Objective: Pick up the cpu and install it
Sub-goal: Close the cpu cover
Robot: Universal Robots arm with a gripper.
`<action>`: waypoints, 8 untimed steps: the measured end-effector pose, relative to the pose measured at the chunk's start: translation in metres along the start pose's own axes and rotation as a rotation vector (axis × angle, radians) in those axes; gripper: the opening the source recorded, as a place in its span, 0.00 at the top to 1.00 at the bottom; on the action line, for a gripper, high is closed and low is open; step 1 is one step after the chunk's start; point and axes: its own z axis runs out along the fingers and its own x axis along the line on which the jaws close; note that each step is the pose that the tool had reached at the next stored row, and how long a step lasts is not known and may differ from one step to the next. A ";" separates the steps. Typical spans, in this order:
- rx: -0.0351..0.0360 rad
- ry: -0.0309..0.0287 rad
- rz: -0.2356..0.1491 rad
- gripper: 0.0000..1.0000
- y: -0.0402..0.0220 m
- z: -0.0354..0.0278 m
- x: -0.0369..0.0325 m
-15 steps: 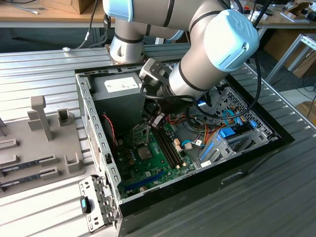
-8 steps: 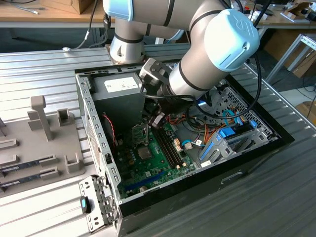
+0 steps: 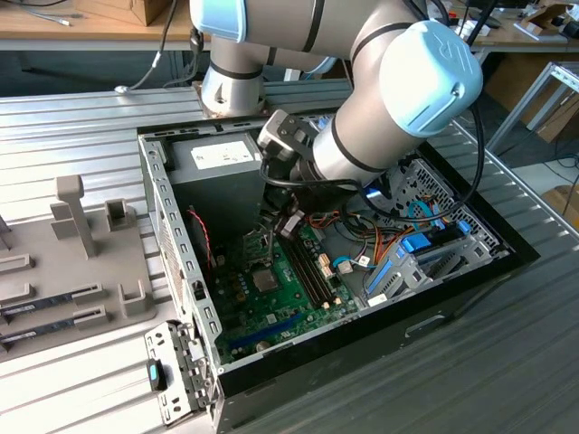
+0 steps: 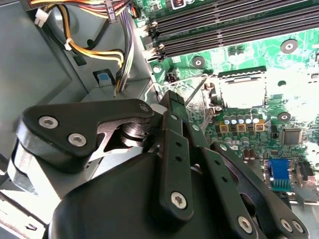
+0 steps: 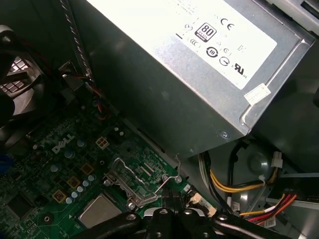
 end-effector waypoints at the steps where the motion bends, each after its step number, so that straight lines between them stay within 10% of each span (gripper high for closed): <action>1: 0.0000 0.0000 0.000 0.89 -0.0005 -0.0002 0.0005; 8: 0.0000 0.0001 0.000 0.89 -0.0045 -0.0021 0.0044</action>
